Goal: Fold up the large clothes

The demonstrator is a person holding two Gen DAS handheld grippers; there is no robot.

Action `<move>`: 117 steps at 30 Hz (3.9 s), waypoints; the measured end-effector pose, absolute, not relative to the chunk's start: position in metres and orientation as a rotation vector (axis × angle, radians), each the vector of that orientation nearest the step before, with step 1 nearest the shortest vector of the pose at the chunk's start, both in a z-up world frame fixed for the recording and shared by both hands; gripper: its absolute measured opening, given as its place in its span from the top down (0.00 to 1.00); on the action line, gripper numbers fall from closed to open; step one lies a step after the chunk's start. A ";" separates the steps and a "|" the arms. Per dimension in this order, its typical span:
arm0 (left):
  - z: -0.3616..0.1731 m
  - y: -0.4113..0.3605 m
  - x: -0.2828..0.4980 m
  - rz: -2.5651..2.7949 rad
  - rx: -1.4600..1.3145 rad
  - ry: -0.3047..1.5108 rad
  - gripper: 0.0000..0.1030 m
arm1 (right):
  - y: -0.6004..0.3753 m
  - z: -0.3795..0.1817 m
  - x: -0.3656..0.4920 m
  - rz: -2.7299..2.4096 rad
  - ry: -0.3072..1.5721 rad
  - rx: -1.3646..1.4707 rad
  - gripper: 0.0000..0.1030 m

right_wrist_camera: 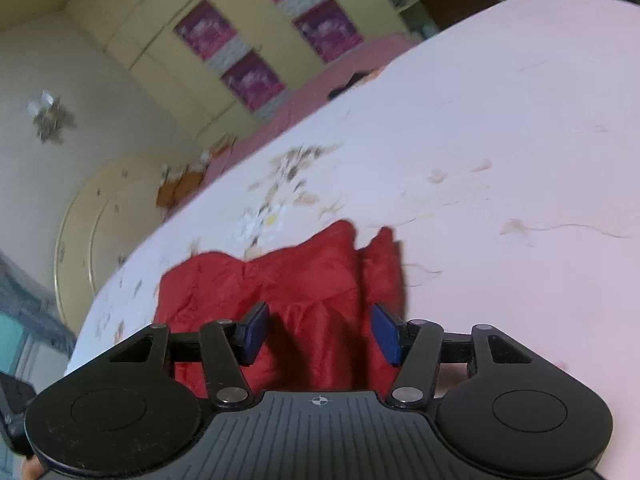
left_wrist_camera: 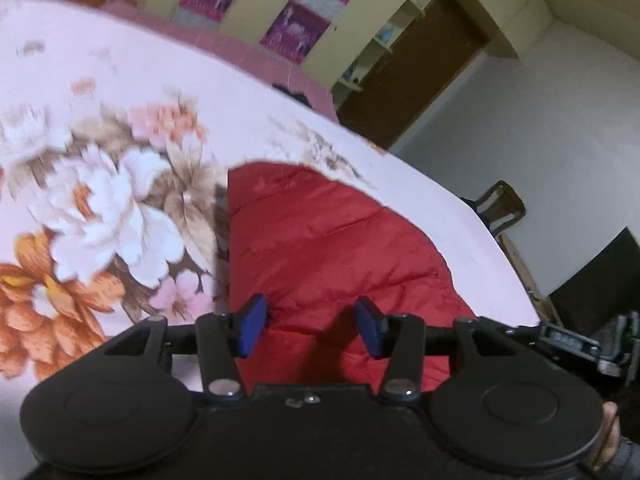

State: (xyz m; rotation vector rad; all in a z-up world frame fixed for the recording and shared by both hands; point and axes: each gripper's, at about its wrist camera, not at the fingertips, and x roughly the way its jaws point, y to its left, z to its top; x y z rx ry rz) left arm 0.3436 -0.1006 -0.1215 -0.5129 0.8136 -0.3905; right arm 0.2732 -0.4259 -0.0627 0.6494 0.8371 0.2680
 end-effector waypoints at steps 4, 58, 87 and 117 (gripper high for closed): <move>-0.127 -0.104 0.352 -0.421 -0.520 0.823 0.61 | -0.417 -0.077 0.283 0.342 0.878 0.653 0.85; -0.102 -0.153 0.176 -0.409 -0.140 0.758 0.73 | -0.372 -0.051 0.112 0.453 0.761 0.209 0.98; -0.090 -0.138 0.248 -0.346 -0.195 0.676 0.54 | -0.432 -0.045 0.200 0.210 0.669 0.485 0.74; -0.112 -0.142 0.300 -0.356 -0.233 0.821 0.25 | -0.466 -0.089 0.232 0.210 0.929 0.766 0.34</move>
